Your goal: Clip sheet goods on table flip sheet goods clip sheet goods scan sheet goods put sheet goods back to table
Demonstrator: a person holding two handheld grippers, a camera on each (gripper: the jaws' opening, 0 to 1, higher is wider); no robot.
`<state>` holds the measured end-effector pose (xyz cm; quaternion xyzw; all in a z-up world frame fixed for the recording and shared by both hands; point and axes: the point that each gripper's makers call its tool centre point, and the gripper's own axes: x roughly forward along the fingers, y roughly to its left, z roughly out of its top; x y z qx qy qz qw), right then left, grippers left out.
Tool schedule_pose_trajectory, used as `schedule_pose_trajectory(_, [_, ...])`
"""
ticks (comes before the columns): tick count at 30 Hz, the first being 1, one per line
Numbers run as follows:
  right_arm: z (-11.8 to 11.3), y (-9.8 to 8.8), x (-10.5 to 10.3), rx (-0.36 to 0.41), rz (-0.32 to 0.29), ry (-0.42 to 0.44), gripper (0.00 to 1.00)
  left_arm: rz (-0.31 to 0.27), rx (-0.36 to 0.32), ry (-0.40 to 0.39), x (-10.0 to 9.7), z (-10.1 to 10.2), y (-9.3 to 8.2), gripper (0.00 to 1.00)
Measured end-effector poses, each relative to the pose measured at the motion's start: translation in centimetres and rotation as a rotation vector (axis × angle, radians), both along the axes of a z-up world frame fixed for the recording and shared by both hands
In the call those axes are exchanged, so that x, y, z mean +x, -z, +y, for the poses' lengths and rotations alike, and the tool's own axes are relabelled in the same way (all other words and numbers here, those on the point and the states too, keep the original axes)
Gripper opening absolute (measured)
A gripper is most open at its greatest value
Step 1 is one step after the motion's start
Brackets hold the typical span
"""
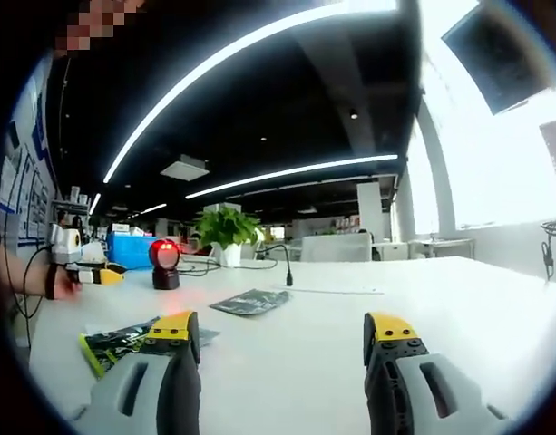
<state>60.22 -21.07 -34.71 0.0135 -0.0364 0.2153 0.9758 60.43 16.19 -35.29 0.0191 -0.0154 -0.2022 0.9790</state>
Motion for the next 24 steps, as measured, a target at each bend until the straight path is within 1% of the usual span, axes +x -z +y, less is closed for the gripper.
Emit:
schedule_pose_trajectory(6, [0.2, 0.1, 0.0, -0.012, 0.002, -0.006, 0.67, -0.002, 0.010, -0.005, 0.0, 0.0, 0.0, 0.32])
schedule_pose_trajectory(11, [0.2, 0.2, 0.0, -0.015, 0.001, -0.008, 0.66, 0.000, -0.002, -0.010, 0.1, 0.2, 0.0, 0.32])
schedule_pose_trajectory(16, [0.4, -0.1, -0.2, -0.002, -0.008, -0.024, 0.64, 0.001, 0.004, -0.015, 0.1, 0.2, 0.0, 0.32])
schedule_pose_trajectory(19, [0.7, 0.0, -0.2, -0.020, -0.009, -0.027, 0.63, 0.001, 0.005, -0.016, 0.1, 0.2, 0.0, 0.32])
schedule_pose_trajectory(21, [1.3, 0.2, -0.3, -0.053, -0.009, -0.035, 0.63, 0.001, 0.003, -0.016, 0.1, 0.2, 0.0, 0.32])
schedule_pose_trajectory(23, [1.8, 0.2, -0.5, -0.068, -0.007, -0.051, 0.64, 0.001, 0.004, -0.016, 0.1, 0.2, 0.0, 0.32])
schedule_pose_trajectory(24, [2.1, 0.2, -0.6, -0.055, 0.005, -0.063, 0.64, 0.001, 0.004, -0.016, 0.0, 0.2, 0.0, 0.32])
